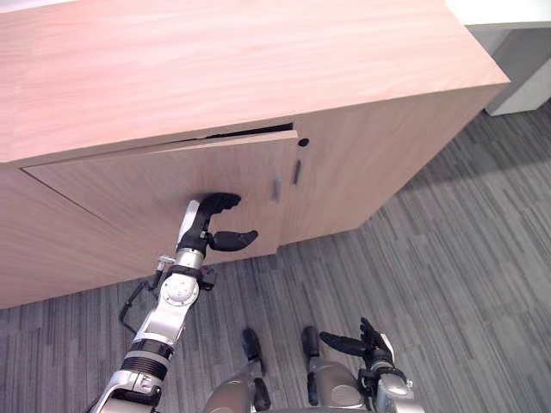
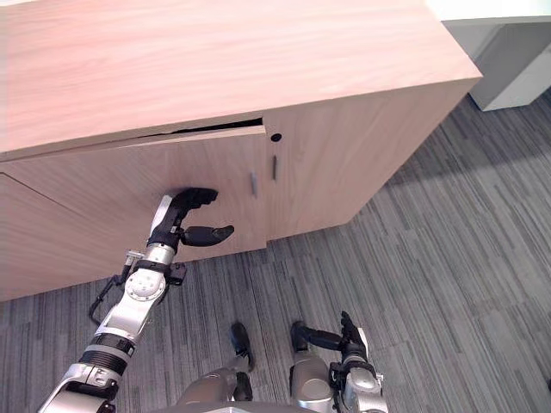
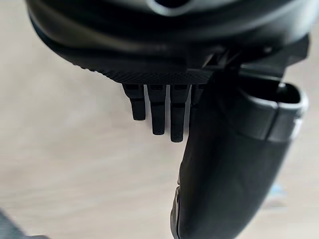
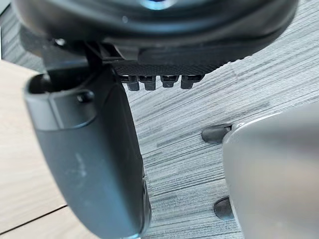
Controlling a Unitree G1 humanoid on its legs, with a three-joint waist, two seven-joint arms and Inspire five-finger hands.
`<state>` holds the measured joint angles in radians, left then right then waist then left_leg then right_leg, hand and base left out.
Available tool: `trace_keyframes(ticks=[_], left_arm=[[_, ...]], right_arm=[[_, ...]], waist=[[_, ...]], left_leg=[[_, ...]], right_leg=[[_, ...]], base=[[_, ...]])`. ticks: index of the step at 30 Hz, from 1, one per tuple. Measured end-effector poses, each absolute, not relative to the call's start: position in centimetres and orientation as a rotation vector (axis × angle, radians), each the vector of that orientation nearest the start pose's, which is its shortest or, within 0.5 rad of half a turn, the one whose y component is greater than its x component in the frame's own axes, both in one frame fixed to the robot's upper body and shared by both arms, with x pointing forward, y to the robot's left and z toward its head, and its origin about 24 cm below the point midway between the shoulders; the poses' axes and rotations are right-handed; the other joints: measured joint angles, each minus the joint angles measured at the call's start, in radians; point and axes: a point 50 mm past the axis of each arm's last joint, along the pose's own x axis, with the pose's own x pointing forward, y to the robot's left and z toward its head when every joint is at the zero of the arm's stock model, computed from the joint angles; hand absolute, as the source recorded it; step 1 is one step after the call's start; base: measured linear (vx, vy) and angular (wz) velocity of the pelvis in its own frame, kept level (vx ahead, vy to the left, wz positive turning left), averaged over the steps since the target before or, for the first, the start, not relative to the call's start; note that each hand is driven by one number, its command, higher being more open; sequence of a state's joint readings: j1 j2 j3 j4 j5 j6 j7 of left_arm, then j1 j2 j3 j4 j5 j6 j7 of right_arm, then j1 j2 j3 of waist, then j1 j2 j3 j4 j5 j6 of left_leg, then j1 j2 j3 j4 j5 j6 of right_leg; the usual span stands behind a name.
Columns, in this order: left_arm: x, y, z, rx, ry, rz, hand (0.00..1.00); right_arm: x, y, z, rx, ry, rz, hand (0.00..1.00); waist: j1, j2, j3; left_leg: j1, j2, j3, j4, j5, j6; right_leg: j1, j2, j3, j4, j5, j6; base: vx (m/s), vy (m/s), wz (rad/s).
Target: Walk over to the cabinet, pick up the folder, carry it to the office cabinet, place the folder inside the office cabinet, then close the office cabinet door
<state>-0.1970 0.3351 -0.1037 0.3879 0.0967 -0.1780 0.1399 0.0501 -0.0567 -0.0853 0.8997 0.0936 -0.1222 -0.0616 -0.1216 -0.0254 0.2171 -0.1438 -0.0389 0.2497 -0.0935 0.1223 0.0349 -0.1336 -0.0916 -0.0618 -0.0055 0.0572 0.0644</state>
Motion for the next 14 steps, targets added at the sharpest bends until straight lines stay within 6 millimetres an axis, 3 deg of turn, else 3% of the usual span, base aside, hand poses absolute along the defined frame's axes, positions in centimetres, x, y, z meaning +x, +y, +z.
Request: trace_keyframes(ticks=[3, 7, 14], left_arm=[[26.6, 20.5, 0.6, 0.360, 0.084, 0.066, 1.00], [22.0, 19.8, -3.4, 0.173, 0.247, 0.087, 1.00], [13.8, 20.4, -10.4, 0.078, 0.635, 0.105, 1.00]], right_arm=[[14.6, -19.0, -13.6, 0.047, 0.817, -0.220, 1.00], [14.5, -19.7, -13.5, 0.068, 0.815, -0.266, 1.00], [14.3, -21.2, -13.2, 0.065, 0.796, -0.338, 1.00]], waist=[[0.008, 0.001, 0.000], [0.029, 0.011, -0.001], [0.056, 0.027, -0.011]], left_leg=[[0.025, 0.000, -0.008, 0.002, 0.000, 0.000], [0.044, 0.005, -0.024, -0.001, -0.003, -0.004], [0.062, 0.030, -0.058, -0.002, -0.008, -0.011]], right_leg=[[0.026, 0.001, 0.000, -0.002, -0.011, -0.009], [0.046, 0.009, -0.006, 0.003, -0.027, -0.014], [0.067, 0.024, -0.039, 0.021, -0.062, -0.019]], base=[[0.11, -0.027, -0.01], [0.04, -0.029, 0.03], [-0.03, -0.025, 0.12]])
